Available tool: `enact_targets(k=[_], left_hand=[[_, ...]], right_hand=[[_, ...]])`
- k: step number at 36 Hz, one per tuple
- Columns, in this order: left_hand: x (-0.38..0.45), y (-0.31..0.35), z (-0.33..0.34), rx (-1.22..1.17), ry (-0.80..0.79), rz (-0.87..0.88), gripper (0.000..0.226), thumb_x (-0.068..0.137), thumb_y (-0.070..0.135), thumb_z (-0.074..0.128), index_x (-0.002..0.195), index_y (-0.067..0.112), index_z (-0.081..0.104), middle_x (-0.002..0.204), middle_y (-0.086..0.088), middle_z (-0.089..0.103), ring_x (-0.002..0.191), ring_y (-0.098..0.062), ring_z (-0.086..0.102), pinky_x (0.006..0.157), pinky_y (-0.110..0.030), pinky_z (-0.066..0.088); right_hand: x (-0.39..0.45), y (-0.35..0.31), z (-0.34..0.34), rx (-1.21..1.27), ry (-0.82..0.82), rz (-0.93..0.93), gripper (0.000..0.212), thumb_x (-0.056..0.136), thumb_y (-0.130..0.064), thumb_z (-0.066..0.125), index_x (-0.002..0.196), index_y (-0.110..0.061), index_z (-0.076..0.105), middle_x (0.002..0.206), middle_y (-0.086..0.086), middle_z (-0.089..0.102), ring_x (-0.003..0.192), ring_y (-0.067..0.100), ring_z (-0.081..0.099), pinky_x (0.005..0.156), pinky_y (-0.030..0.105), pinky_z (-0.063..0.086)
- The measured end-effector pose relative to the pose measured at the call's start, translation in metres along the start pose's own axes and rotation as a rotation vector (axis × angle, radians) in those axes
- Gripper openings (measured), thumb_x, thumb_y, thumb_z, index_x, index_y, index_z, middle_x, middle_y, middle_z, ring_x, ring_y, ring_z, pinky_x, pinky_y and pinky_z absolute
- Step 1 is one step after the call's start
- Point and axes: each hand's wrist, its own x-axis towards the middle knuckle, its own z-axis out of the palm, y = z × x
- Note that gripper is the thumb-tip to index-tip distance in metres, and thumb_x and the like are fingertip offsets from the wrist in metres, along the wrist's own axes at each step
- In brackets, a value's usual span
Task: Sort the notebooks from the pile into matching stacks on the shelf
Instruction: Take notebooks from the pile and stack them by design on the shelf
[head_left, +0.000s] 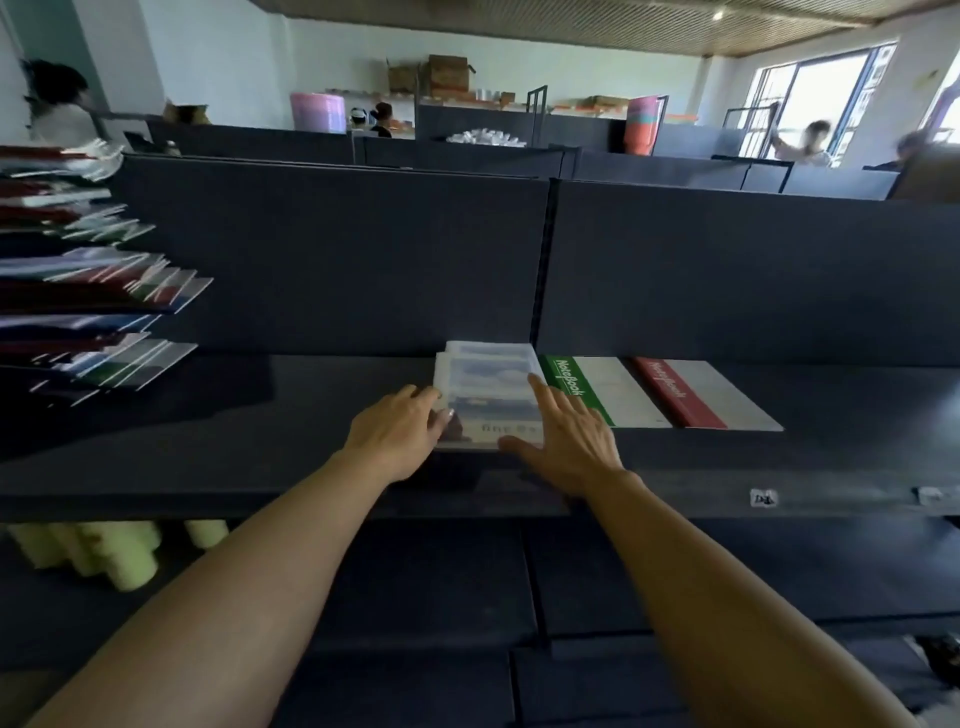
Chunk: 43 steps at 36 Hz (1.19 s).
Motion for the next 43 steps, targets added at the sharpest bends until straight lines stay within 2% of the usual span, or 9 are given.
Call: enact_targets(k=[3,6,9,11,19,24,30,37,43], left_hand=[[-0.002,0.010,0.005,-0.114,-0.078,0.013,0.063,0.093,0.060,0.043,0.144,0.026,0.031,0.137,0.003,0.039,0.113,-0.021,0.051,0.078,-0.034,0.045],[-0.003,0.015,0.012,-0.084,-0.112,0.067,0.075,0.085,0.059,0.059,0.146,0.026,0.030,0.141,0.006,0.032,0.121,-0.020,0.046,0.089,-0.037,0.047],[-0.001,0.016,0.016,-0.069,-0.044,0.080,0.059,0.089,0.046,0.061,0.140,0.022,0.042,0.137,0.004,0.038,0.121,-0.020,0.044,0.091,-0.037,0.047],[0.003,0.015,0.016,-0.073,-0.013,0.079,0.050,0.093,0.043,0.057,0.137,0.022,0.046,0.135,0.004,0.041,0.120,-0.019,0.045,0.089,-0.036,0.047],[0.031,0.023,0.018,-0.072,-0.005,0.085,0.024,0.098,0.033,0.049,0.119,0.027,0.059,0.121,0.005,0.049,0.107,-0.019,0.053,0.078,-0.034,0.047],[0.045,0.021,0.028,-0.015,-0.067,0.047,0.033,0.099,0.039,0.043,0.128,0.024,0.051,0.129,0.001,0.046,0.111,-0.023,0.048,0.085,-0.039,0.047],[0.058,0.019,0.033,0.011,-0.086,0.072,0.044,0.095,0.042,0.051,0.134,0.021,0.045,0.133,-0.002,0.039,0.112,-0.025,0.048,0.088,-0.040,0.048],[0.068,0.015,0.035,0.035,-0.081,0.092,0.039,0.094,0.023,0.055,0.131,0.024,0.042,0.126,-0.003,0.038,0.098,-0.023,0.054,0.075,-0.038,0.050],[0.066,0.016,0.020,0.115,-0.154,0.088,0.049,0.096,0.050,0.046,0.138,0.026,0.038,0.133,0.000,0.036,0.114,-0.022,0.047,0.078,-0.037,0.046]], right_hand=[[-0.001,0.008,-0.001,-0.017,-0.080,-0.060,0.098,0.081,-0.069,0.052,0.153,-0.019,0.007,0.152,0.004,0.029,0.129,0.026,0.041,0.103,0.040,0.035],[-0.003,0.004,0.003,-0.063,-0.074,-0.137,0.076,0.088,-0.054,0.055,0.148,-0.018,0.025,0.144,0.003,0.038,0.119,0.027,0.048,0.093,0.037,0.041],[-0.001,0.001,0.005,-0.064,-0.007,-0.132,0.042,0.093,-0.028,0.050,0.134,-0.015,0.048,0.133,0.004,0.049,0.108,0.028,0.052,0.082,0.036,0.042],[0.002,0.004,0.006,-0.043,0.030,-0.121,0.038,0.092,-0.020,0.050,0.130,-0.016,0.054,0.130,0.003,0.053,0.107,0.028,0.053,0.085,0.036,0.041],[0.028,0.015,-0.007,-0.064,-0.112,-0.040,0.046,0.097,-0.035,0.049,0.141,-0.023,0.043,0.142,0.000,0.046,0.122,0.025,0.046,0.098,0.035,0.039],[0.038,0.016,-0.010,-0.038,-0.253,-0.017,0.057,0.095,-0.046,0.050,0.144,-0.022,0.036,0.148,-0.002,0.038,0.128,0.024,0.044,0.101,0.038,0.042],[0.048,0.018,-0.009,0.051,-0.276,0.053,0.052,0.099,-0.038,0.044,0.148,-0.023,0.031,0.154,-0.003,0.031,0.131,0.023,0.042,0.102,0.033,0.037],[0.051,0.019,-0.002,0.022,-0.279,0.035,0.052,0.100,-0.039,0.043,0.148,-0.025,0.030,0.156,-0.006,0.026,0.133,0.025,0.039,0.103,0.037,0.039],[0.056,0.022,-0.002,-0.120,-0.250,-0.024,0.062,0.095,-0.058,0.036,0.147,-0.025,0.032,0.155,-0.001,0.029,0.139,0.023,0.029,0.112,0.038,0.023]])
